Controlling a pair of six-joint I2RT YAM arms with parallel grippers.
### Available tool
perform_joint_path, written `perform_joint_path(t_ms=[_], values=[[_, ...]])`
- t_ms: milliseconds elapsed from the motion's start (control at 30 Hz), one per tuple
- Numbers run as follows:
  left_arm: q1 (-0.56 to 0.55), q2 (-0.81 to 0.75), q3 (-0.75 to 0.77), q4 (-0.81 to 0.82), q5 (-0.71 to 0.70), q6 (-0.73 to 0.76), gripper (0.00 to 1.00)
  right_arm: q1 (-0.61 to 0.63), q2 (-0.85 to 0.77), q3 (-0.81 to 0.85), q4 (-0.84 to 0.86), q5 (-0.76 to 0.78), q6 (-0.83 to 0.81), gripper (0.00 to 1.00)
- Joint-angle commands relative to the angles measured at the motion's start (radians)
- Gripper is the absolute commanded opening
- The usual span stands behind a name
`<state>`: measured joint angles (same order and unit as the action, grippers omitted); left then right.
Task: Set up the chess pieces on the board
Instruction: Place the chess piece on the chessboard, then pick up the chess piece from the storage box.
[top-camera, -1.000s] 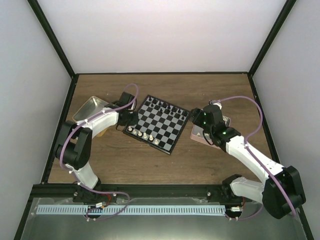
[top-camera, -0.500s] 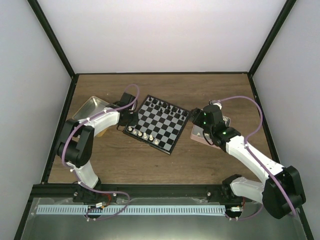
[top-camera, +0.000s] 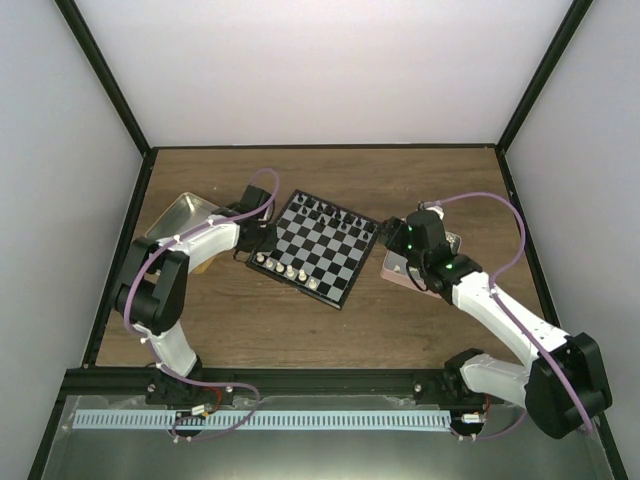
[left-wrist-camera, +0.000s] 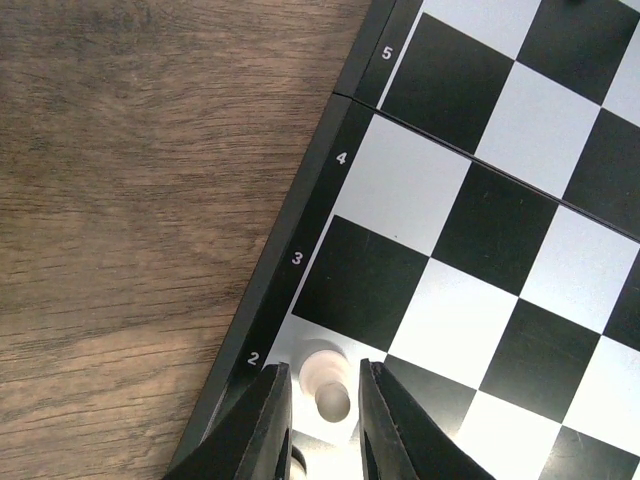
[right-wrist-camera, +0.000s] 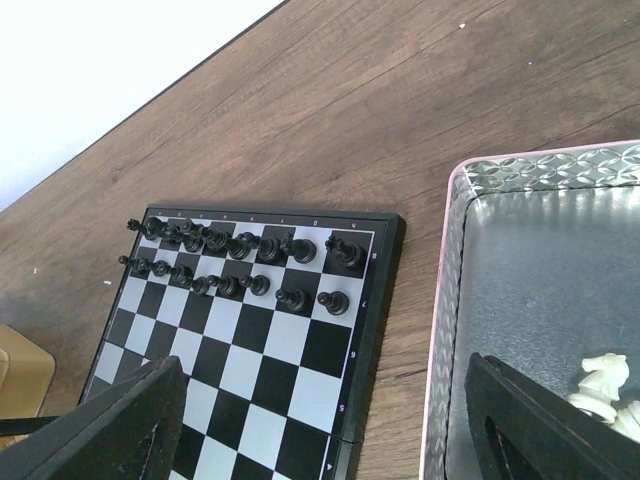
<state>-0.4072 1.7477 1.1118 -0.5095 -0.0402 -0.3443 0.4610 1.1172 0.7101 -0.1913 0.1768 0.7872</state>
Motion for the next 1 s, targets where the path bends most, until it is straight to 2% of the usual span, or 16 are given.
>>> perform_joint_path(t_ms=[0,167,267,367,500,767,967], values=[[0.004,-0.023,0.028,-0.005,-0.004,0.002,0.21,0.001,-0.026,0.02,-0.021,0.025,-0.007,0.78],[0.004,-0.127,0.042,-0.03,-0.004,0.003,0.26,-0.023,-0.033,0.054,-0.091,0.06,-0.063,0.78],[0.004,-0.215,0.045,-0.042,-0.02,0.014,0.3,-0.089,-0.015,0.097,-0.197,0.002,-0.107,0.75],[0.004,-0.31,0.033,-0.025,-0.027,0.038,0.35,-0.153,0.009,0.124,-0.314,-0.029,-0.132,0.68],[0.005,-0.437,-0.005,0.052,0.01,0.077,0.42,-0.24,0.049,0.107,-0.405,-0.035,-0.155,0.54],[0.004,-0.551,-0.083,0.157,0.029,0.11,0.44,-0.291,0.178,0.118,-0.471,0.091,-0.155,0.34],[0.004,-0.578,-0.125,0.177,0.016,0.111,0.45,-0.291,0.237,0.111,-0.452,0.128,-0.138,0.29]])
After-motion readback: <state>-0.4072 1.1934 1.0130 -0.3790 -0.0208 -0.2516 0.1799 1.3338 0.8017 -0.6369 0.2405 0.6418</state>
